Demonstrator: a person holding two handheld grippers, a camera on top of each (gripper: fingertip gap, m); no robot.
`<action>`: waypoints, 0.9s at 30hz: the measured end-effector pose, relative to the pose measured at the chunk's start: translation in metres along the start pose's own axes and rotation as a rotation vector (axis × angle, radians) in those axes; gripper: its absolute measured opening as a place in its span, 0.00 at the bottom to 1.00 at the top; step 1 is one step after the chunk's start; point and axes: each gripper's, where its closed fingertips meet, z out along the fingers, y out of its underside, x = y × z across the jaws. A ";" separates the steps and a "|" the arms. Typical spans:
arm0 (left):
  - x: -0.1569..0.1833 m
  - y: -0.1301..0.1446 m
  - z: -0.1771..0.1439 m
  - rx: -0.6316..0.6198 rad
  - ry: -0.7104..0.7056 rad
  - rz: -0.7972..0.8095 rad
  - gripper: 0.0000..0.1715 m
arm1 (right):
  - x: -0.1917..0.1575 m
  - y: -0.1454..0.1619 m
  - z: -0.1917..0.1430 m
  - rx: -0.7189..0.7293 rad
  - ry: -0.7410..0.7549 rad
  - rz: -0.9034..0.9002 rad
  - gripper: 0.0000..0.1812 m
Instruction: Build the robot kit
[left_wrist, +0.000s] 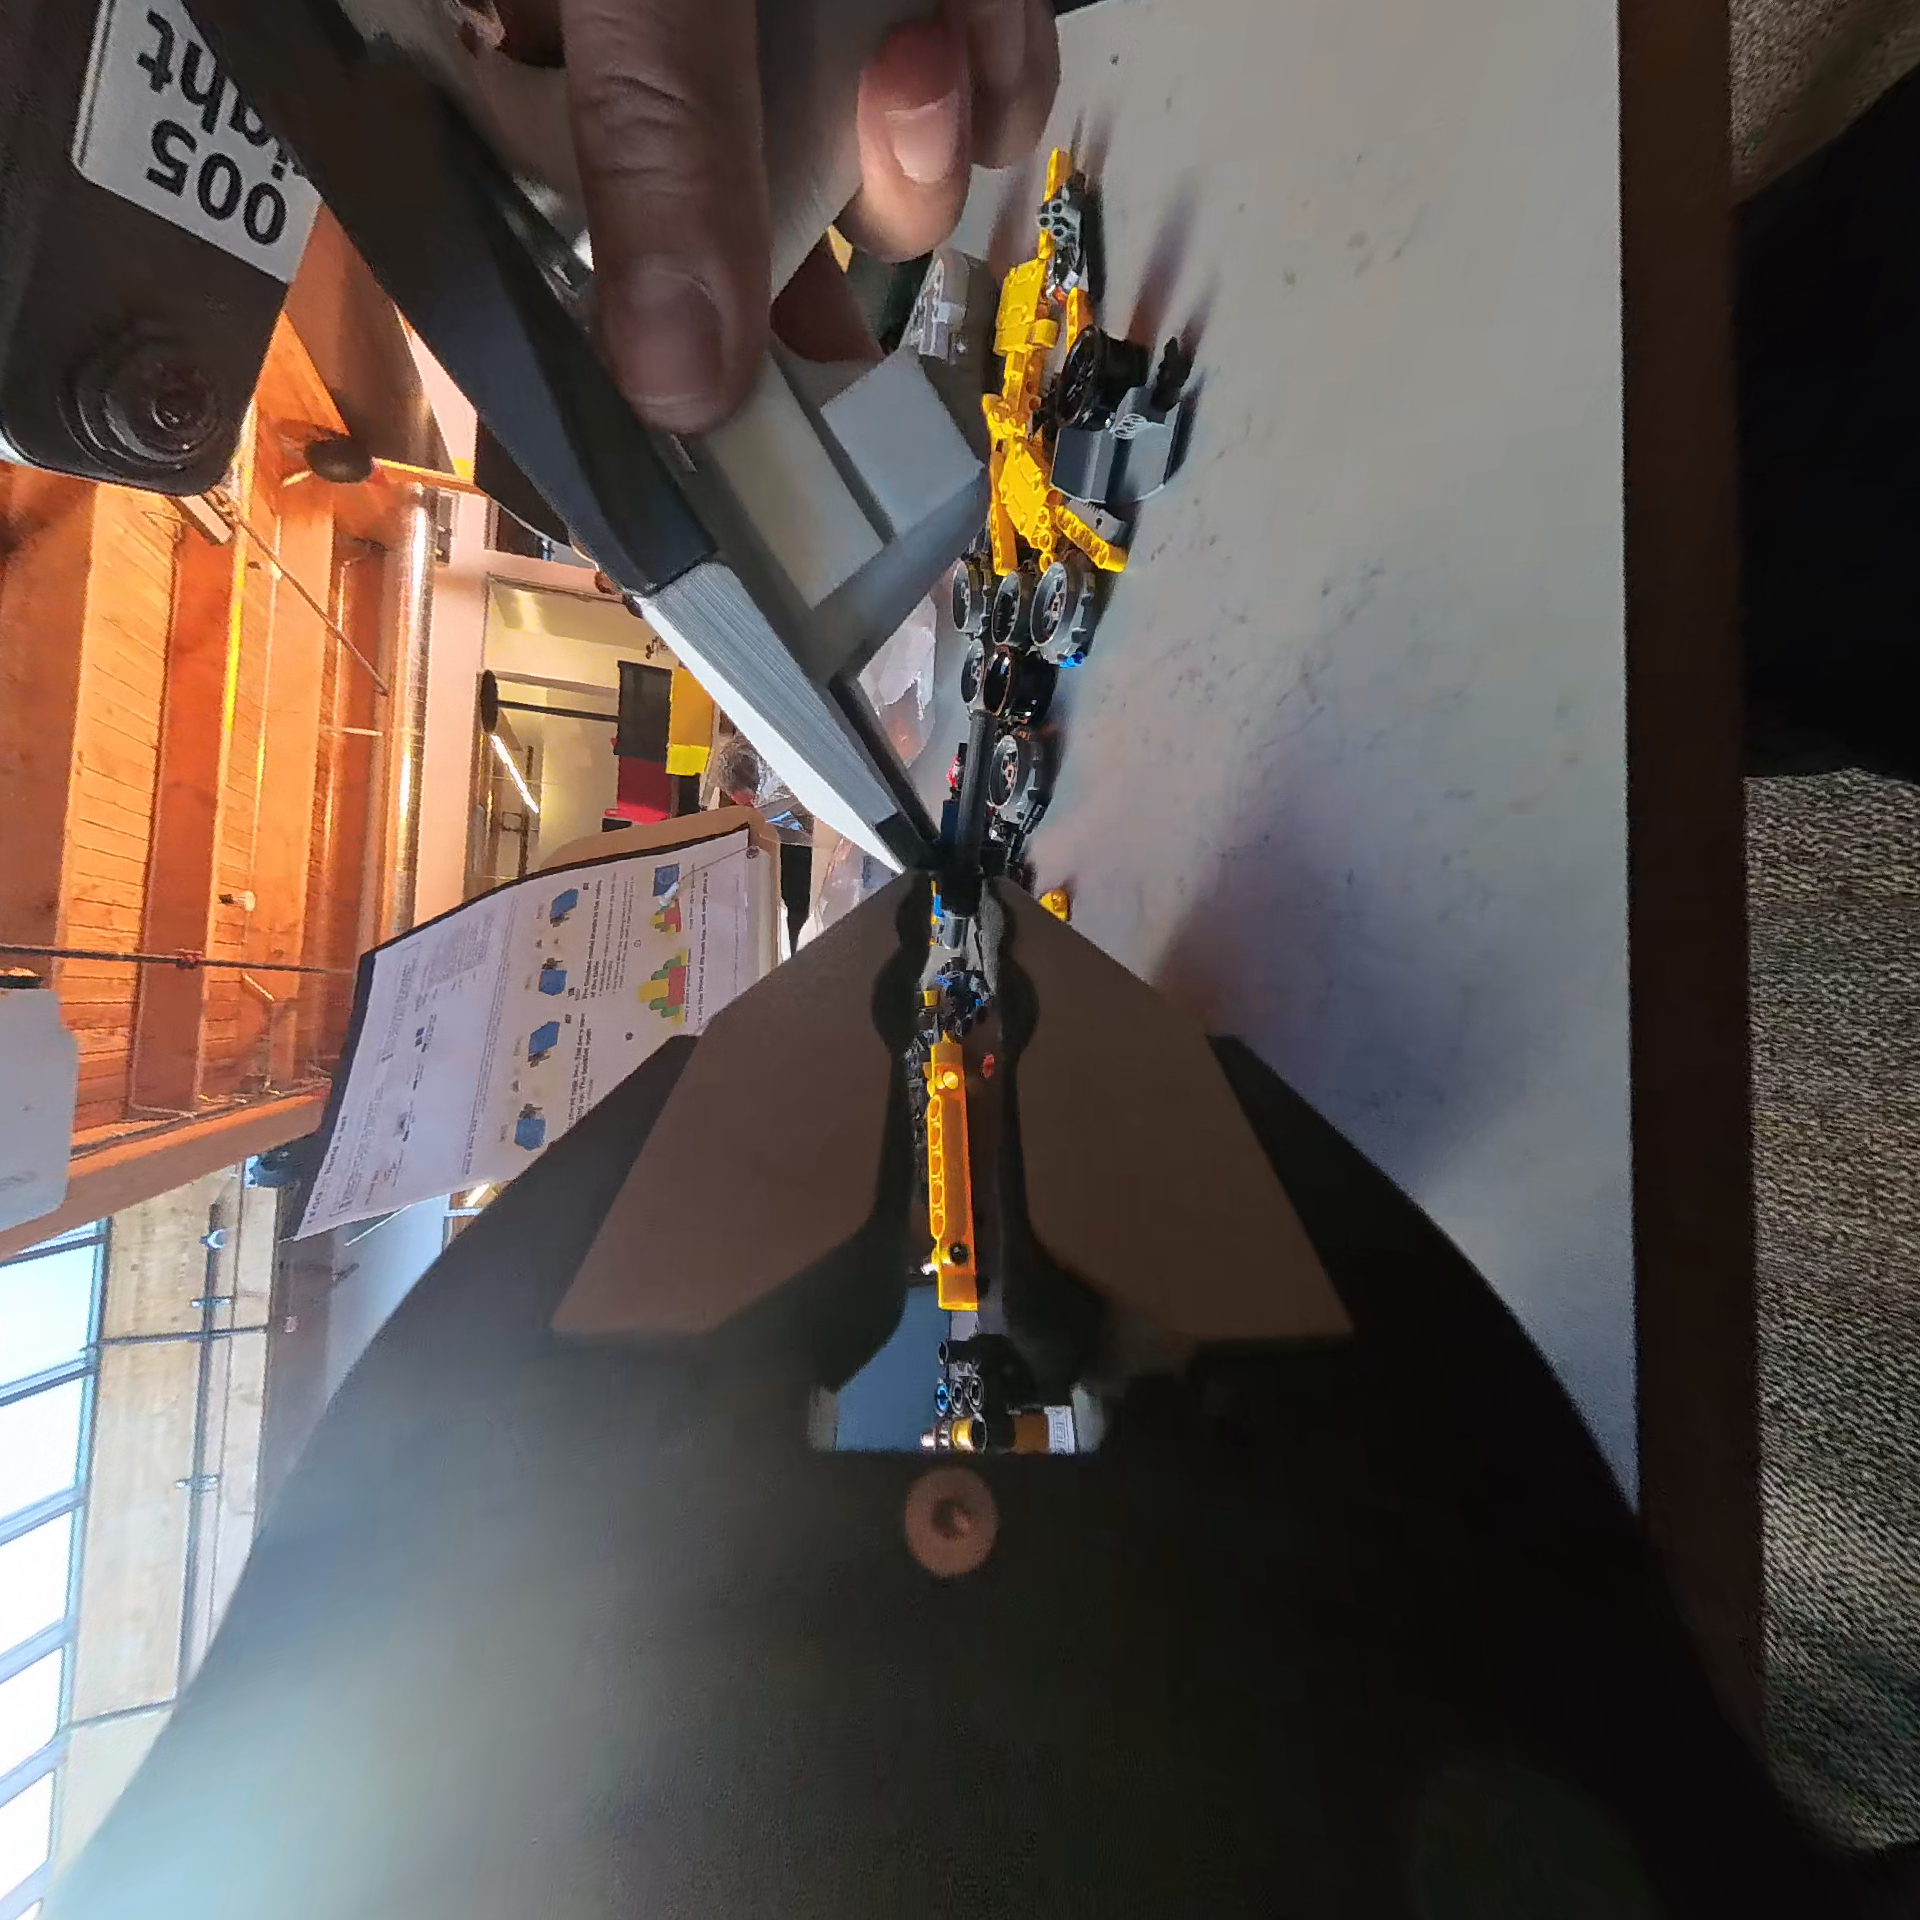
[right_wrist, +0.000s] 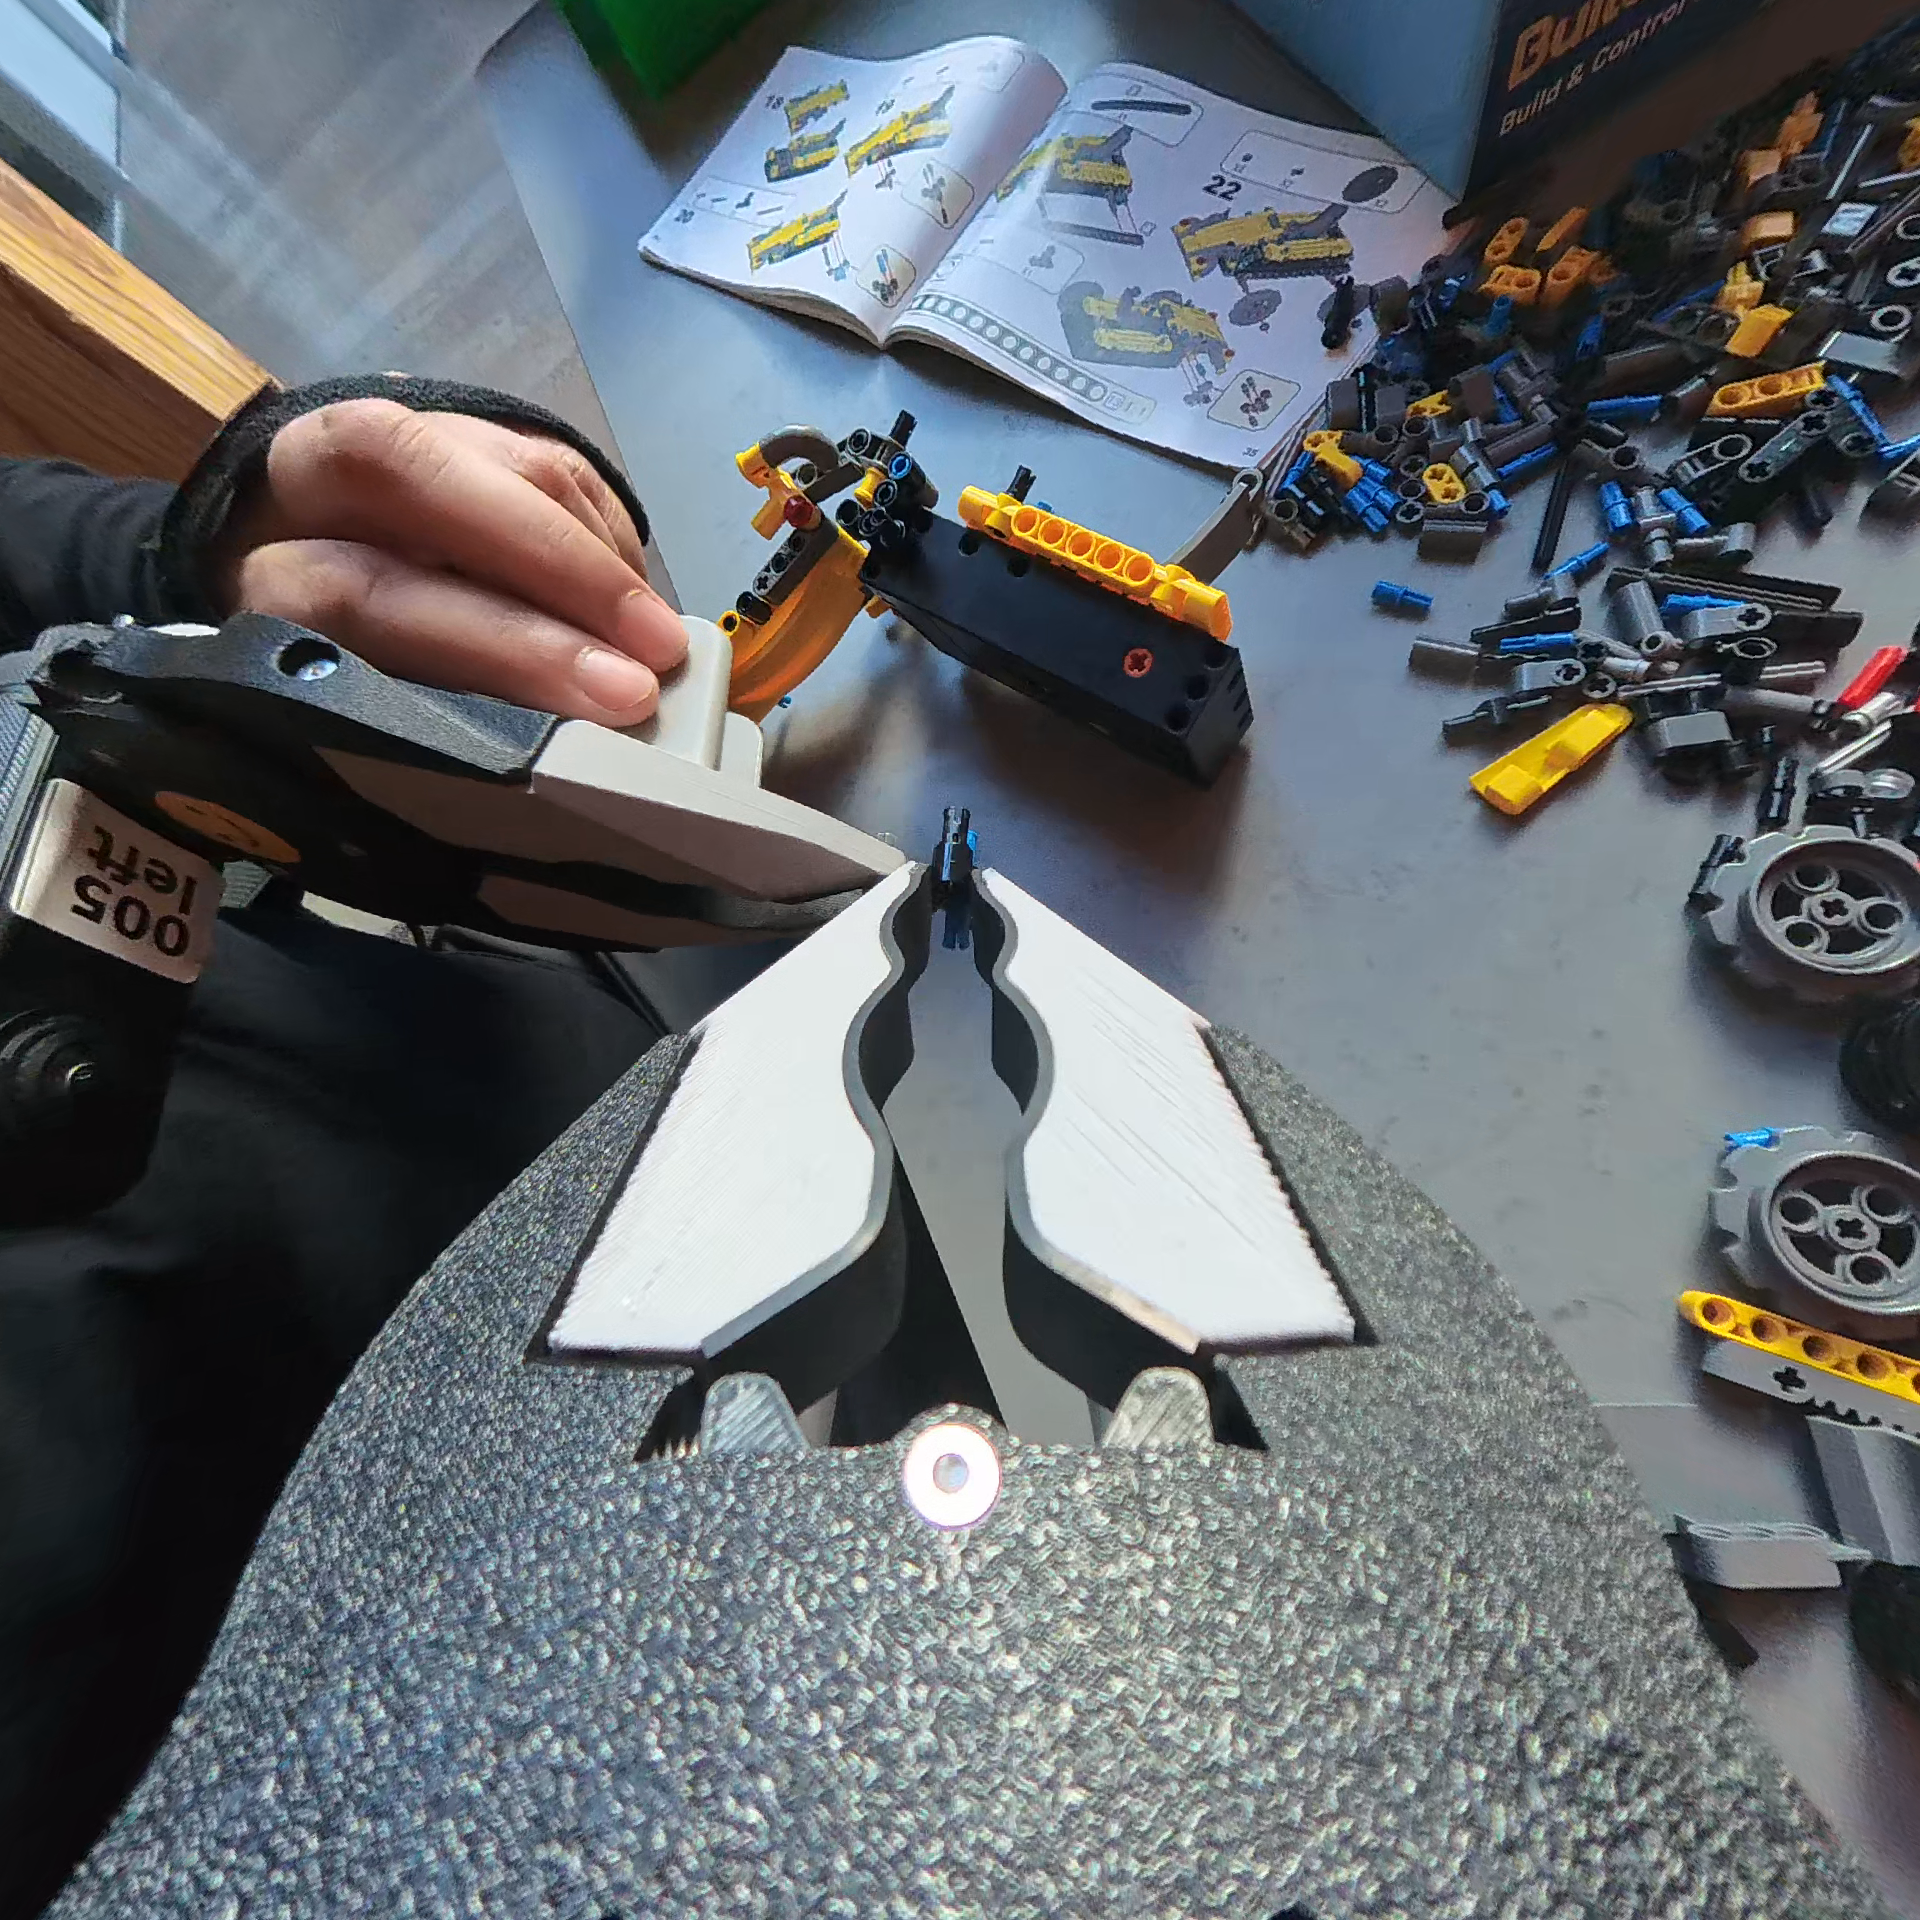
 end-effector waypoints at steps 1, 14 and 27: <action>0.000 0.001 0.000 0.000 0.003 -0.003 0.03 | 0.000 0.000 0.000 0.001 -0.002 0.002 0.04; -0.039 0.000 -0.021 0.151 -0.063 -0.203 0.02 | -0.016 -0.034 -0.029 0.283 -0.138 -0.175 0.09; -0.055 -0.004 -0.034 0.333 0.000 -0.414 0.02 | -0.044 -0.038 -0.044 0.324 0.231 -0.872 0.13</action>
